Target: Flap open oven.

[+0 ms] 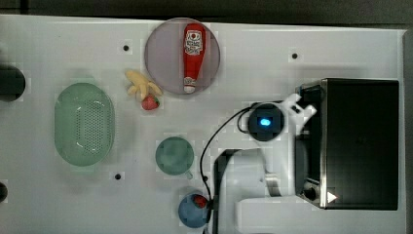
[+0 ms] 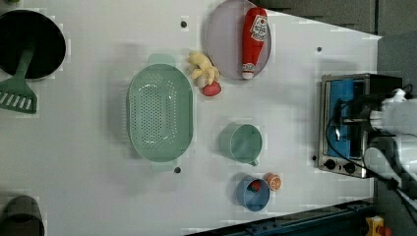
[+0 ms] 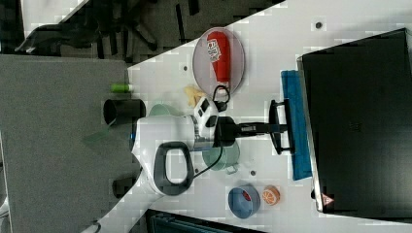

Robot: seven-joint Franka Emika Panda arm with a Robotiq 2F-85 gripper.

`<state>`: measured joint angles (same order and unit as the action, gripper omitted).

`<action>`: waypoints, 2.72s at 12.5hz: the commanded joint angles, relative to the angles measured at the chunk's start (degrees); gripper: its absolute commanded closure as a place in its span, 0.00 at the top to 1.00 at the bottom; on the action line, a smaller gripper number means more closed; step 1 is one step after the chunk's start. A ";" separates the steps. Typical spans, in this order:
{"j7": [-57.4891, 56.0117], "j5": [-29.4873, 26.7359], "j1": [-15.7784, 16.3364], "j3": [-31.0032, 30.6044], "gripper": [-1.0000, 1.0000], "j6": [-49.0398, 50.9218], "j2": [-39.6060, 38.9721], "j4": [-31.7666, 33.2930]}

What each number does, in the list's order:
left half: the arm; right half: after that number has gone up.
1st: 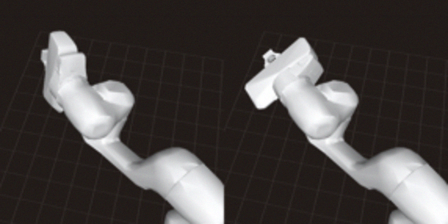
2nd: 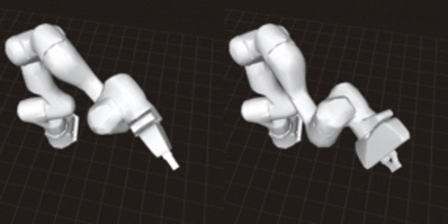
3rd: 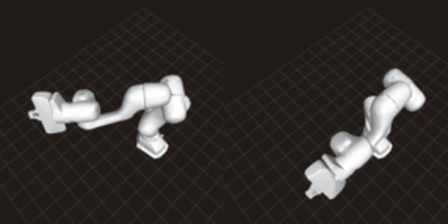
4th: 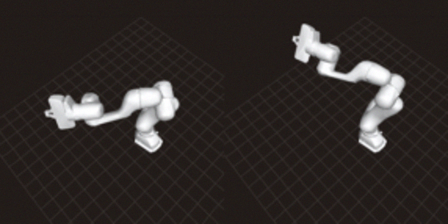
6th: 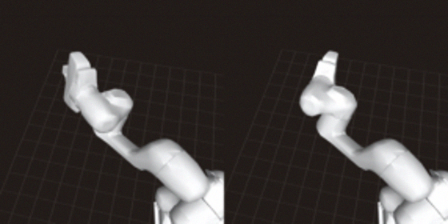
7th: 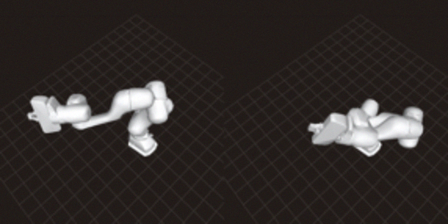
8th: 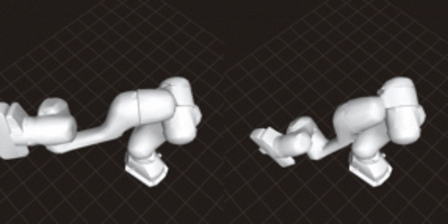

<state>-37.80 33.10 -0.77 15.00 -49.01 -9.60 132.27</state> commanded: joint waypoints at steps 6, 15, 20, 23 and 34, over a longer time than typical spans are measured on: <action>31.69 16.89 8.00 -3.61 0.18 -0.10 -11.58 0.23; 43.63 22.15 12.03 -4.38 0.18 -0.08 -19.69 -6.18; 43.88 1.86 12.00 -5.12 0.18 -0.57 -10.07 -11.57; 43.89 -13.40 11.99 -4.97 0.18 3.52 -1.00 -12.68; 43.72 -30.63 11.33 -1.13 0.18 46.00 16.48 -30.38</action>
<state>3.51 2.77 9.83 14.74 -3.45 9.00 101.55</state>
